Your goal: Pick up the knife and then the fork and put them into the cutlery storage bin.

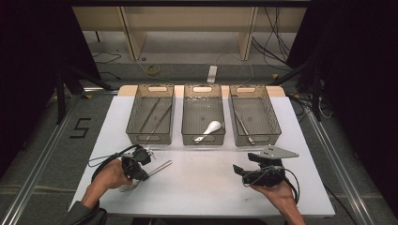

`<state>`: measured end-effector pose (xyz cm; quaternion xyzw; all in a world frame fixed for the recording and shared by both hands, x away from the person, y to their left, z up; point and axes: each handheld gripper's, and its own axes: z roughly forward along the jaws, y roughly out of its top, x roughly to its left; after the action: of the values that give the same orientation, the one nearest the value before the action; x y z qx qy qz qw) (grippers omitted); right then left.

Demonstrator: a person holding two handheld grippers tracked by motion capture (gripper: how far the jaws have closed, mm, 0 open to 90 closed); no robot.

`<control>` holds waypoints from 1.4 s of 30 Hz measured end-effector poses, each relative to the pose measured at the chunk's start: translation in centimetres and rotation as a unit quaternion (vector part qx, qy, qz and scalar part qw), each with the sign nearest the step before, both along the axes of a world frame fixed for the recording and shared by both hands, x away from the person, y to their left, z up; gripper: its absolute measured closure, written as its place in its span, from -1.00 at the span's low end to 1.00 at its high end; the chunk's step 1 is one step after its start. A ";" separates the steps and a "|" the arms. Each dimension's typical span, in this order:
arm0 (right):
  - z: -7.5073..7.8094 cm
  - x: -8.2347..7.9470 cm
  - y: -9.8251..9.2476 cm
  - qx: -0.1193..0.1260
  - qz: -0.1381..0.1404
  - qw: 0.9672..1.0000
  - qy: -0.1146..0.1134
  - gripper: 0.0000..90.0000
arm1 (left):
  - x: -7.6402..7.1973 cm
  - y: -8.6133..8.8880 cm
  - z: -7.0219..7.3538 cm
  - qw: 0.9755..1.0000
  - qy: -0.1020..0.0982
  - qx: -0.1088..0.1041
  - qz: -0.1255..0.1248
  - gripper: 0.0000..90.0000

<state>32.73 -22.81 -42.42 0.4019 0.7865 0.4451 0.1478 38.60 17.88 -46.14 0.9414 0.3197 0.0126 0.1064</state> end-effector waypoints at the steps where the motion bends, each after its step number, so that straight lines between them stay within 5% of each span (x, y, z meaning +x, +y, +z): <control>1: 0.0 0.0 0.0 0.001 0.000 1.000 -0.001 -0.40 | 0.1 0.0 0.0 1.000 0.001 -0.001 0.000 0.88; 10: 0.1 -0.1 0.2 0.007 0.010 1.000 -0.001 -0.40 | -0.6 -0.9 1.7 0.998 0.029 -0.063 -0.014 0.88; 21: 0.8 -1.3 2.7 -0.002 0.066 0.997 -0.027 -0.40 | -1.4 -5.2 3.0 0.992 0.047 -0.091 -0.069 0.88; 30: 0.5 -2.9 6.6 -0.040 0.149 0.987 -0.046 -0.40 | -1.3 -8.6 3.9 0.987 0.058 -0.097 -0.117 0.88; 42: -0.5 -3.4 8.9 -0.105 0.187 0.974 -0.066 -0.37 | -1.1 -11.3 4.1 0.981 0.083 -0.087 -0.150 0.88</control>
<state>29.35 -13.90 -42.92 0.1996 0.8785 0.4053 0.1555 37.51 6.58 -42.02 0.9636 0.1829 -0.1094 0.1615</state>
